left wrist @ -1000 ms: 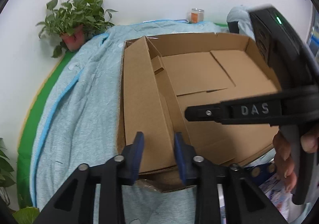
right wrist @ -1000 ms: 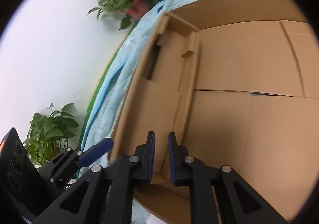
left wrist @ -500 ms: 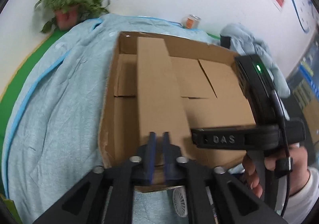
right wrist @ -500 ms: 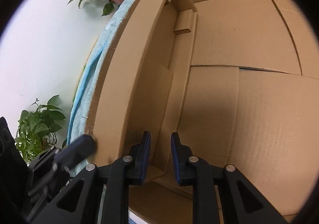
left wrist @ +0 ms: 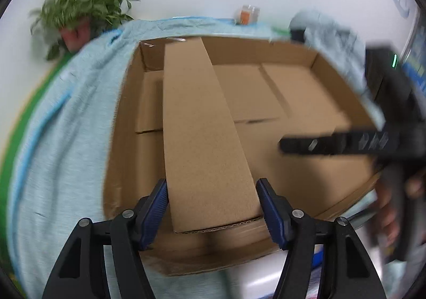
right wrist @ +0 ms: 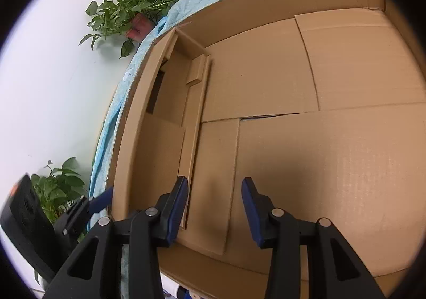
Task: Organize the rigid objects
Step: 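Lower the cardboard insert into the open box along its inner wall with both grippers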
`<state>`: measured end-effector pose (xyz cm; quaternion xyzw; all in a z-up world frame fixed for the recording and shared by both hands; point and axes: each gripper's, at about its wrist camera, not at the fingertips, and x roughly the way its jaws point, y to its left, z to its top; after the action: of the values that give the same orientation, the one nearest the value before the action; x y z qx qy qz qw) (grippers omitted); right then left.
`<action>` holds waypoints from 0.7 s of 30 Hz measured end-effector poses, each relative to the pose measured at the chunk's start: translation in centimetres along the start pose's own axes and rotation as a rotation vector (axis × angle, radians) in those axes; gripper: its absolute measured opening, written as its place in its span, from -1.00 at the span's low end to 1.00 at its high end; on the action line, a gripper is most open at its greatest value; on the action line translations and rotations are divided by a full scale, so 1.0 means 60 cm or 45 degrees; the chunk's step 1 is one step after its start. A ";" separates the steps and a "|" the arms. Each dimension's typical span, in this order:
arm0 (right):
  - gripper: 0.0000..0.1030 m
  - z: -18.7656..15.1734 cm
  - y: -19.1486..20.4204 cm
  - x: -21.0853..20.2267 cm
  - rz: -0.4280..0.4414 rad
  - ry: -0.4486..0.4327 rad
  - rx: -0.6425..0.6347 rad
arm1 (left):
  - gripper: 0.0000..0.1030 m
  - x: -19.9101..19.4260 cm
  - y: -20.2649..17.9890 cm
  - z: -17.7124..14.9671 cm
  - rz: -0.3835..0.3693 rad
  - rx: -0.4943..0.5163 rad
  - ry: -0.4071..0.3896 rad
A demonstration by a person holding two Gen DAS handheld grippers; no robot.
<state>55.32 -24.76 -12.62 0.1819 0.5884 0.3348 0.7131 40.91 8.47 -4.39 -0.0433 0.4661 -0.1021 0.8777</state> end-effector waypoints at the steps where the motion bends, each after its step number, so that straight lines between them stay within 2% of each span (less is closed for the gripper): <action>1: -0.20 -0.002 0.003 -0.001 0.000 0.000 -0.009 | 0.22 -0.004 0.009 0.002 -0.097 -0.074 0.001; 2: -0.20 -0.004 0.008 -0.003 0.007 0.001 -0.025 | 0.22 -0.006 0.025 0.003 -0.237 -0.187 0.016; 4: -0.21 -0.002 0.013 -0.007 0.021 -0.002 -0.043 | 0.22 -0.004 0.050 -0.003 -0.436 -0.364 0.019; 5: -0.21 -0.001 0.016 -0.010 0.030 -0.008 -0.053 | 0.22 0.000 0.058 -0.007 -0.486 -0.426 0.020; 6: -0.20 0.000 0.015 -0.013 0.034 -0.012 -0.058 | 0.22 0.003 0.060 -0.009 -0.490 -0.437 0.029; 7: -0.20 0.002 0.017 -0.015 0.033 -0.016 -0.060 | 0.19 0.009 0.060 -0.011 -0.441 -0.431 0.049; 8: -0.20 0.002 0.017 -0.016 0.026 -0.019 -0.064 | 0.17 0.010 0.058 -0.015 -0.334 -0.413 0.059; 9: -0.20 0.003 0.015 -0.017 0.016 -0.019 -0.067 | 0.22 0.007 0.058 -0.016 -0.283 -0.393 0.051; 11: -0.20 0.003 0.013 -0.010 0.001 -0.003 -0.062 | 0.52 -0.012 0.057 -0.018 -0.109 -0.354 -0.006; 12: -0.20 0.003 0.014 -0.007 0.001 0.005 -0.061 | 0.61 -0.018 0.061 -0.017 -0.055 -0.347 -0.045; 14: -0.20 0.002 0.021 0.006 0.003 0.032 -0.076 | 0.61 -0.025 0.068 -0.014 0.002 -0.312 -0.075; 15: -0.20 0.001 0.028 0.013 -0.002 0.042 -0.090 | 0.54 -0.028 0.071 -0.014 0.020 -0.278 -0.075; 18: -0.20 0.001 0.038 0.034 -0.027 0.073 -0.102 | 0.14 -0.014 0.067 -0.013 0.037 -0.208 -0.028; 20: -0.21 0.002 0.053 0.055 -0.028 0.111 -0.118 | 0.10 -0.011 0.065 -0.023 0.047 -0.191 -0.018; 21: -0.35 0.001 0.061 0.063 -0.026 0.130 -0.134 | 0.07 -0.011 0.066 -0.025 0.063 -0.186 -0.029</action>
<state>54.71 -19.56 -12.93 0.1209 0.6076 0.3668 0.6940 39.89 12.50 -5.37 -0.0969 0.4634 -0.0457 0.8796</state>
